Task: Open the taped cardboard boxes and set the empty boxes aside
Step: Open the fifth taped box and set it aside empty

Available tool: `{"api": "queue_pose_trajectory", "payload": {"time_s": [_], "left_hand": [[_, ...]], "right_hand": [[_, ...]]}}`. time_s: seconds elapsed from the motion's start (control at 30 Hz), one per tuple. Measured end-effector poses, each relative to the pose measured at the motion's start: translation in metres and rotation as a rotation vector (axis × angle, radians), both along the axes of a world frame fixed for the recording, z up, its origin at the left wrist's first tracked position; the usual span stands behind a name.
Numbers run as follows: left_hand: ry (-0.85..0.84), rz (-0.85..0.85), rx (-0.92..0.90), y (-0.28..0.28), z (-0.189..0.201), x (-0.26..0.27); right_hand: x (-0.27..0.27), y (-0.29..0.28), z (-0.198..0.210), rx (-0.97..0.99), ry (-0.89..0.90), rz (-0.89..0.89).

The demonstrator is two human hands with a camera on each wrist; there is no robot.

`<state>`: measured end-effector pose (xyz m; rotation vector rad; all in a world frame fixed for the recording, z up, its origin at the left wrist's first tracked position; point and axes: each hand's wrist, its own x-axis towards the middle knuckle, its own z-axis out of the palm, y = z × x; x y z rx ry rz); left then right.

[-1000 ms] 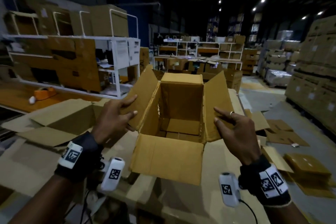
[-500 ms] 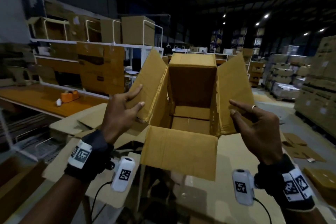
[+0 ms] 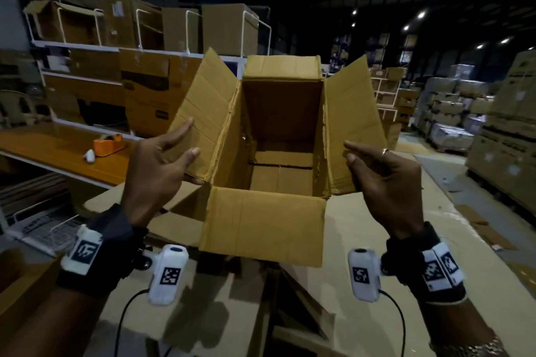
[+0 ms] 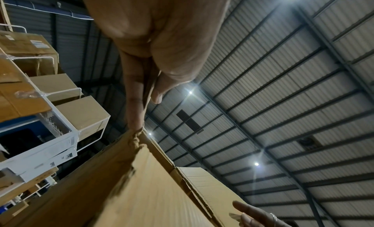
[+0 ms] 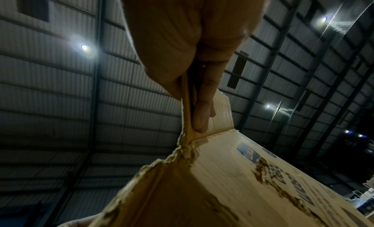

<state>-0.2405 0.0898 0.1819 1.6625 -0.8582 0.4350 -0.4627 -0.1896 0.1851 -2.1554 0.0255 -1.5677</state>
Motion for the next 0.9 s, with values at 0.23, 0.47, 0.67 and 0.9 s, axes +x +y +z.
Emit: {"api": "queue_pose_trajectory", "payload": {"time_s": [0.23,0.47,0.67,0.9], "left_hand": [[-0.039,-0.04,0.032,0.006,0.015,0.085],[-0.044,-0.082,0.013,0.019,0.019,0.155],[0.011,-0.226,-0.002,0.035,0.003,0.209],[0.03,-0.346,0.078,0.041,-0.038,0.259]], "right_hand": [[0.094,0.003,-0.006,0.104,-0.068,0.027],[0.158,0.02,-0.022,0.119,-0.037,-0.032],[0.186,0.055,-0.03,0.141,0.037,-0.121],[0.199,0.108,-0.033,0.258,0.196,-0.289]]}}
